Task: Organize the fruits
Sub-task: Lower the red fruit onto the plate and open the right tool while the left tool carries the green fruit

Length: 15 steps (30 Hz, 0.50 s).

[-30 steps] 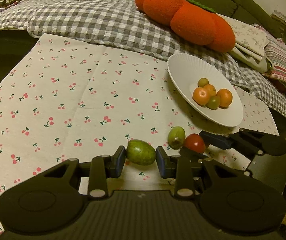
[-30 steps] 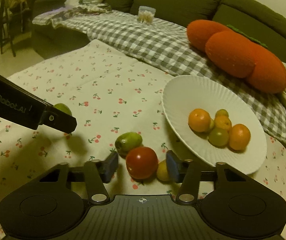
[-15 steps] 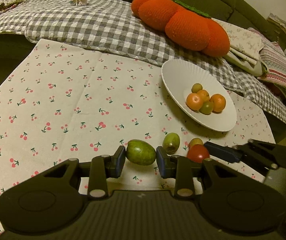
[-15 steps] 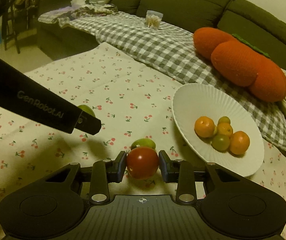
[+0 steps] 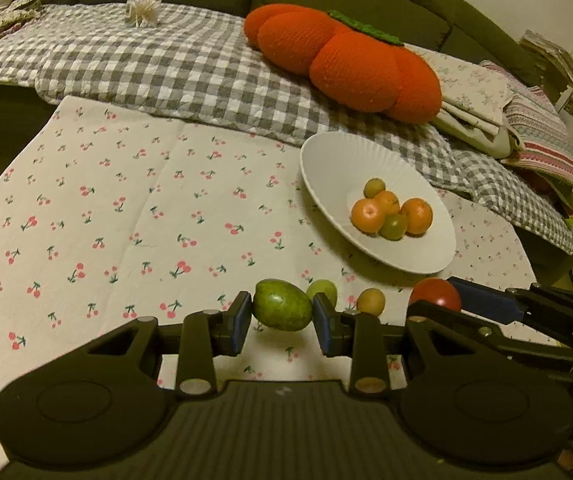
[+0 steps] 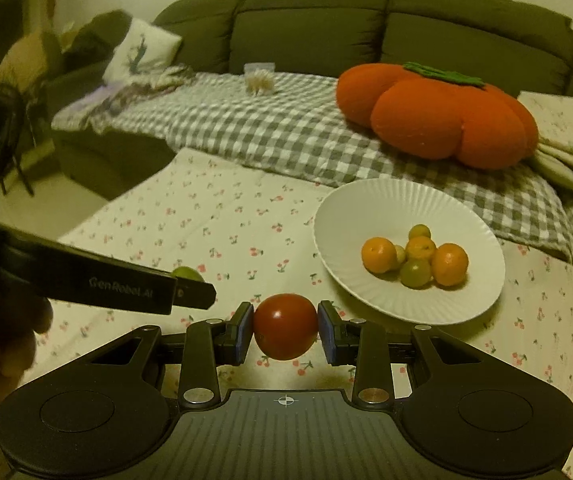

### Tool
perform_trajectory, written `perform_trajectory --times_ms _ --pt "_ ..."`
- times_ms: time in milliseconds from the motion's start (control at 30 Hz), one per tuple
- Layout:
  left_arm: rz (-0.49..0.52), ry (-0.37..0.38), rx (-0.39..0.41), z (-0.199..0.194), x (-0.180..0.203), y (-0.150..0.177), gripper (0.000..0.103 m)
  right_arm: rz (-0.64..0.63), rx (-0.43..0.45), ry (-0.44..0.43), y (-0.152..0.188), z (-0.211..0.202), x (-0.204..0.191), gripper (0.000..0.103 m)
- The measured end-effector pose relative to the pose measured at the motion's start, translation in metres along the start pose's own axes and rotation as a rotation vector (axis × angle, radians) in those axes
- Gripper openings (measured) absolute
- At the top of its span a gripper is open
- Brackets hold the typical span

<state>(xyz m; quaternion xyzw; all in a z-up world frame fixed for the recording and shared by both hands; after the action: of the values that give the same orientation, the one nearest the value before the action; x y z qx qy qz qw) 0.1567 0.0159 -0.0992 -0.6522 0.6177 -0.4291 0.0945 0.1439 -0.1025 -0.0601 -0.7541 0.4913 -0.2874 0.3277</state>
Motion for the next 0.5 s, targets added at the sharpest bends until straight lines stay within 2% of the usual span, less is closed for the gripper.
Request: perform_trajectory --times_ms 500 --pt "0.047 0.02 0.025 0.014 0.017 -0.018 0.032 0.2 0.004 0.049 -0.008 -0.003 0.051 0.033"
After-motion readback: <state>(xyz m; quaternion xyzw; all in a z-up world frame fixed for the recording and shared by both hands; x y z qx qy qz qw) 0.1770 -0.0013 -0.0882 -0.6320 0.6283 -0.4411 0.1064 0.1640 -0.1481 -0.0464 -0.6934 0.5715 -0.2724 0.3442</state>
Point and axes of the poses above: each gripper's, at about its wrist camera, not at the fingertips, and z roughly the way its jaws point, x to its right, y to its underside, the point moved 8 cm from there along z, roughly the way its jaws point, and after that the axes turned 11 degrees about y, right-handed, at the moved point
